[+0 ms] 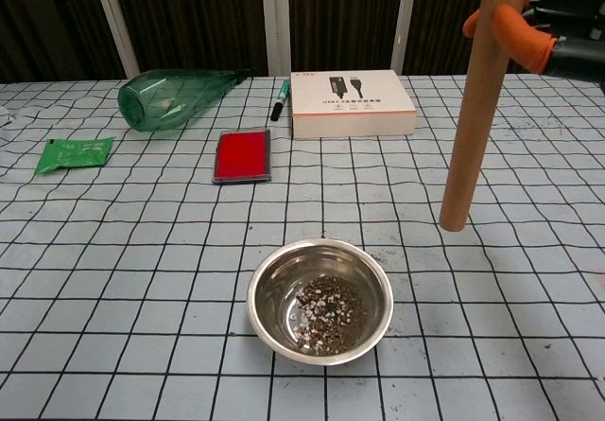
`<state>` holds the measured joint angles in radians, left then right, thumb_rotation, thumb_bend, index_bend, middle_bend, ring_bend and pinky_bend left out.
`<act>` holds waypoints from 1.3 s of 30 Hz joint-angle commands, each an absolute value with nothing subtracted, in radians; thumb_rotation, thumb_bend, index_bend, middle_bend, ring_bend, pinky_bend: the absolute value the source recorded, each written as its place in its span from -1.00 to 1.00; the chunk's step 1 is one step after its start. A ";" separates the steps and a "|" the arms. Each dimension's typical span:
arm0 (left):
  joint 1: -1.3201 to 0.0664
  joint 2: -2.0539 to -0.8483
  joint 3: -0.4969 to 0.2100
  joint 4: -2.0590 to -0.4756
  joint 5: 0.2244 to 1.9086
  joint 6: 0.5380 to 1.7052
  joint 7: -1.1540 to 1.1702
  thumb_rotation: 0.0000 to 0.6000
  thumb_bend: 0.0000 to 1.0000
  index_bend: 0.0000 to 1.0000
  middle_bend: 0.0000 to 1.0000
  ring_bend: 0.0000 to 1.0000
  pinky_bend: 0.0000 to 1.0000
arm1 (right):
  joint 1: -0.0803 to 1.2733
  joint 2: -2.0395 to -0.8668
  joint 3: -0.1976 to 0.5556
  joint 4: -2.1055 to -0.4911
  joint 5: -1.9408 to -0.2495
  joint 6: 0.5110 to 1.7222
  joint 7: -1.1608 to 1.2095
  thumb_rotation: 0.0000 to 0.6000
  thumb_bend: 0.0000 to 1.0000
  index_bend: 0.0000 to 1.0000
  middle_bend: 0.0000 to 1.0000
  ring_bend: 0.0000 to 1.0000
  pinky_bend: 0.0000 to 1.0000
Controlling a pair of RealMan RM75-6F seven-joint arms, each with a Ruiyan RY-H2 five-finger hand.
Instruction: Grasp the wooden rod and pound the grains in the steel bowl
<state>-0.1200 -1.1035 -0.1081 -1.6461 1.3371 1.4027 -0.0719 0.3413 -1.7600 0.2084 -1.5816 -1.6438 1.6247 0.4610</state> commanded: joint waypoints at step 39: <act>-0.121 -1.101 -0.121 -1.644 1.317 1.398 -0.080 1.00 -0.95 -1.00 -1.00 -1.00 -1.00 | 0.369 -1.961 0.080 -1.453 -1.754 1.619 0.531 1.00 0.04 0.54 0.31 0.04 -1.00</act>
<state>-0.1208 -1.1014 -0.1207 -1.6445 1.3166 1.3982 -0.0797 0.3681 -1.9482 0.0759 -1.4707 -1.7592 1.6179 0.5271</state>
